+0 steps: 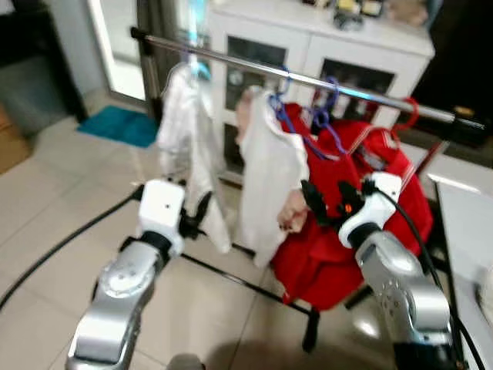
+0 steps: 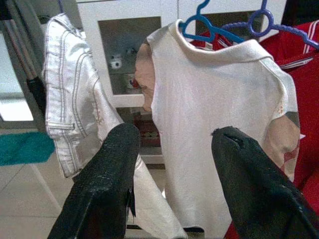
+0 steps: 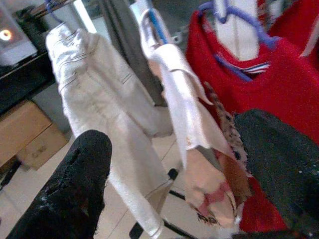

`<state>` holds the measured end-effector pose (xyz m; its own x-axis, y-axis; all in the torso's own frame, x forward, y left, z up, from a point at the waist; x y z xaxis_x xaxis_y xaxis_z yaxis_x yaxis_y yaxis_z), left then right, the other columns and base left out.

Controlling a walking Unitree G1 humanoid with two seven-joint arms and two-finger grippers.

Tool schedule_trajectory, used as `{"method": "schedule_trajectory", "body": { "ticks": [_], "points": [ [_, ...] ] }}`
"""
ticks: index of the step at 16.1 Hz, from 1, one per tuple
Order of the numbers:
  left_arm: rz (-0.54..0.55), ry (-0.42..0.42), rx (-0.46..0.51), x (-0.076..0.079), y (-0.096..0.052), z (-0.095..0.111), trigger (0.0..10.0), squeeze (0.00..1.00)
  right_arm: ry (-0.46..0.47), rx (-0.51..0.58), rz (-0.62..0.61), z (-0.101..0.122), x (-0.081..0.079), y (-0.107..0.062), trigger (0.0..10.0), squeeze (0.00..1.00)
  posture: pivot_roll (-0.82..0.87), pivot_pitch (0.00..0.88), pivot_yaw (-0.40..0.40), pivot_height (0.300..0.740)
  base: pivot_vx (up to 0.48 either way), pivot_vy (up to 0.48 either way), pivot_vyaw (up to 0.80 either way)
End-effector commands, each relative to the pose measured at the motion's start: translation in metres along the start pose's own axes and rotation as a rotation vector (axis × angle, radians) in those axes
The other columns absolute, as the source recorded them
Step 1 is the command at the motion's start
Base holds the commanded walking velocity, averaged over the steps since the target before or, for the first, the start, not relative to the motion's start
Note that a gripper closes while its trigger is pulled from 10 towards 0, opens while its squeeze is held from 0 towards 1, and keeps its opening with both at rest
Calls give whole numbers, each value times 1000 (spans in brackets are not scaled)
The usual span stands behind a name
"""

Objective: Hang hanger

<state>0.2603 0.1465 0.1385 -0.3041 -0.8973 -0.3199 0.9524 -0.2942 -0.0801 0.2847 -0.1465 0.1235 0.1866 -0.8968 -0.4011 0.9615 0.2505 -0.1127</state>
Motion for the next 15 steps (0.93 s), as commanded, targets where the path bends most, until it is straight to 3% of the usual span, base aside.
{"method": "schedule_trajectory", "body": {
  "ticks": [1,11,13,15],
  "points": [
    [-6,9,6,2,0,0,10000,0,-9,24,-6,5,0,-2,10000,1000,65,0,-74,740,0,0,0],
    [-1,14,28,0,-4,5,10000,0,-75,4,198,10,-30,4,10000,1000,82,0,-95,740,322,0,720],
    [-5,13,13,0,-9,0,10000,0,-78,4,209,9,-32,0,10000,1000,74,0,-92,740,381,0,800],
    [-6,18,20,-2,-2,2,10000,0,-41,28,147,12,-23,-2,10000,1000,63,0,-88,740,379,0,400]
  ]
}}
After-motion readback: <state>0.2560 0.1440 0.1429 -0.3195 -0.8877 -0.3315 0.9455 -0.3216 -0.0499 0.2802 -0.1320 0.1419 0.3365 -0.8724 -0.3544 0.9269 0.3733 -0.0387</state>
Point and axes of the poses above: a point about 5 cm out from each wrist's last joint towards the gripper, its own y axis pointing out of the wrist towards the gripper, its own z axis along the axis of the wrist's last joint, x = y × z, the point moved 1 cm from there along y, pointing out of the wrist towards the gripper, and after that the axes turned 10 degrees about y, right-handed, at the moved point
